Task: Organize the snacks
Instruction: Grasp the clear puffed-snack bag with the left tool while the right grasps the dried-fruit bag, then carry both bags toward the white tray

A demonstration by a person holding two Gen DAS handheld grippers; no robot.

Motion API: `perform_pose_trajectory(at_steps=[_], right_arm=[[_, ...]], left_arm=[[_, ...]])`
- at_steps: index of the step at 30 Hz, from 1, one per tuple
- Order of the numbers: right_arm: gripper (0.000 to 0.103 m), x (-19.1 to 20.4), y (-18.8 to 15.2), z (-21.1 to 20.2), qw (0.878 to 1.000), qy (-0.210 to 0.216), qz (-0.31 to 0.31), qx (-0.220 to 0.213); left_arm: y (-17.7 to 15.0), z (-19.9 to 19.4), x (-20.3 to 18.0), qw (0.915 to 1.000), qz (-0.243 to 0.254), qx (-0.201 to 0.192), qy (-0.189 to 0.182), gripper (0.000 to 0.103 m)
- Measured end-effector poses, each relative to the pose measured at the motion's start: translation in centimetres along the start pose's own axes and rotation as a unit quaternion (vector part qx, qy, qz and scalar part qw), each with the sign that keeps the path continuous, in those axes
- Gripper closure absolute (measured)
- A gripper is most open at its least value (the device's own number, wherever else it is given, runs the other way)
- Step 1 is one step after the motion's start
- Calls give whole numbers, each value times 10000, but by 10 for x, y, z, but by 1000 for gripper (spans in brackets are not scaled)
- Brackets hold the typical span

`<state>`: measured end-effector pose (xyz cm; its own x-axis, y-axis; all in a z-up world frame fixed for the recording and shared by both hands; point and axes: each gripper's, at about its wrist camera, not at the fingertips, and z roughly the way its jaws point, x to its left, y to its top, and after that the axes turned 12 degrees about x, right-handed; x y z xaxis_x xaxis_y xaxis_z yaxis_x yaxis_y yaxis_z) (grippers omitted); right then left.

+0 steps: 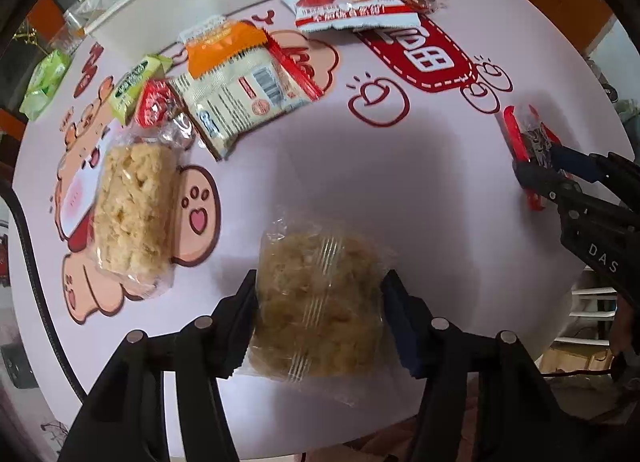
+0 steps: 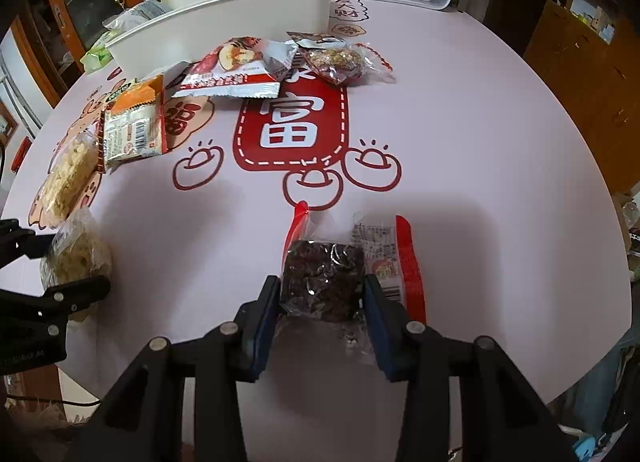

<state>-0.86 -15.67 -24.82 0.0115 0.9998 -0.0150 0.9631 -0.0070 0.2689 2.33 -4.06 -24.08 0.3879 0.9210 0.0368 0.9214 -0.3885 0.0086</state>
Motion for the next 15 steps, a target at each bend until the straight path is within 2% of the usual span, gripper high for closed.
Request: perform_pose_trajectory(at_steps=[6,15], right_arm=[[62,9,8,-17,9997,1,-109,-220],[62,23,32,-44,9979,32,-211,-609]], left_arm=[[11,-22,1,9997,27,-244,-20,46],[29,-70,26,9966,-92,-780,-231,47]])
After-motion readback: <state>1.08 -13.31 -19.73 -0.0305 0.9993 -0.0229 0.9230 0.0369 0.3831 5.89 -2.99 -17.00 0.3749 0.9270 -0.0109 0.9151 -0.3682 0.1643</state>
